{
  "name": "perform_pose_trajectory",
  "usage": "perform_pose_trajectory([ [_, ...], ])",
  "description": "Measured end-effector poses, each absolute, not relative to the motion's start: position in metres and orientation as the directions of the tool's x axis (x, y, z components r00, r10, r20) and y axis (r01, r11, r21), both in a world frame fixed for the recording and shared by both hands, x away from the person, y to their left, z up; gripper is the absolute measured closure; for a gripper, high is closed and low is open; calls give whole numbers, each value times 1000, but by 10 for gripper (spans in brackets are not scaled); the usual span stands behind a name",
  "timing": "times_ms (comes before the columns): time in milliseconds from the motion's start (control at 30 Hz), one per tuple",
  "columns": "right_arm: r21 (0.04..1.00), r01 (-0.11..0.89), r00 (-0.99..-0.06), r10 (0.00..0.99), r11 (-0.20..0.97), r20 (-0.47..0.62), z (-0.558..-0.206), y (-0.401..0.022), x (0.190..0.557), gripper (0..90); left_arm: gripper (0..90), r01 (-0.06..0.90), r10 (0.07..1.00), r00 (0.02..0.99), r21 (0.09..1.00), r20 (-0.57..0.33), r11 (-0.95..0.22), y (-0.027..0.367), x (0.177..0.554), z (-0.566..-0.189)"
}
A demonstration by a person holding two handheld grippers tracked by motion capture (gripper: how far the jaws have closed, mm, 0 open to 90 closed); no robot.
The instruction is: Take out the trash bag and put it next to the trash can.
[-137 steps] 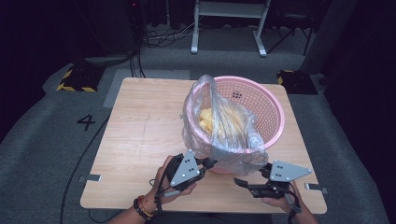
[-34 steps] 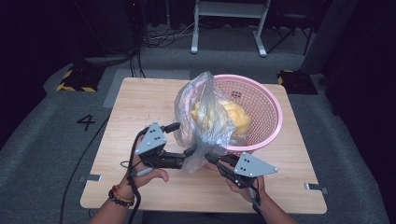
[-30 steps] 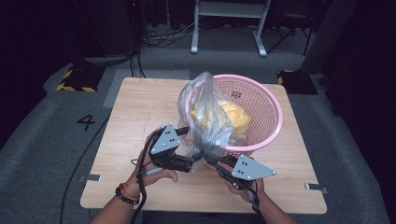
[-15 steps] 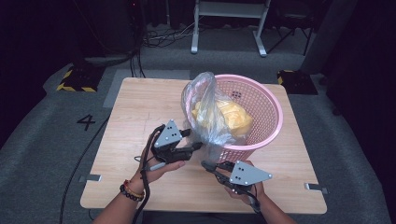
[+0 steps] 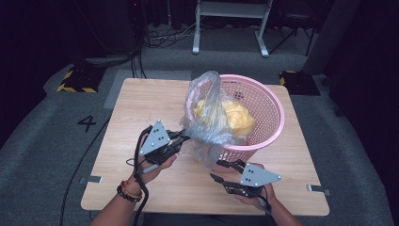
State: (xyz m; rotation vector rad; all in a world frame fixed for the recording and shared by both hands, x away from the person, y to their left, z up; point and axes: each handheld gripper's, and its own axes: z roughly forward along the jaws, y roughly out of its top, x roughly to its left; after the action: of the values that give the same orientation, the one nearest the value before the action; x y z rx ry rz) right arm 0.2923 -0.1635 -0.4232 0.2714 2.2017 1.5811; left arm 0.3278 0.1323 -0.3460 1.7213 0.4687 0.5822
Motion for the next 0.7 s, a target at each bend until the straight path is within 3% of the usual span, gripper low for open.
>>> perform_pose_trajectory([
  [33,939,-59,-901,388,337,-196,-426,-173,292,465,885,-7,601,786,975,142,-221,133,327,-346],
  [200,942,-17,-908,389,334,-154,-432,-195,292,428,875,5,558,822,979,113,-205,142,328,-342],
  [233,941,6,-904,403,338,-139,-436,-205,293,446,813,10,552,827,979,106,-202,144,328,-341],
  [300,941,13,-898,417,339,-137,-437,-210,294,429,812,25,570,815,976,105,-216,147,328,-338],
  [433,945,37,-890,440,324,-116,-438,-223,297,434,875,7,592,789,960,166,-278,149,325,-333],
  [633,951,71,-873,481,300,-86,-440,-241,300,432,859,20,619,758,941,205,-337,156,322,-323],
  [700,947,80,-862,500,310,-90,-443,-246,301,432,861,-4,637,725,926,263,-377,157,318,-319],
])
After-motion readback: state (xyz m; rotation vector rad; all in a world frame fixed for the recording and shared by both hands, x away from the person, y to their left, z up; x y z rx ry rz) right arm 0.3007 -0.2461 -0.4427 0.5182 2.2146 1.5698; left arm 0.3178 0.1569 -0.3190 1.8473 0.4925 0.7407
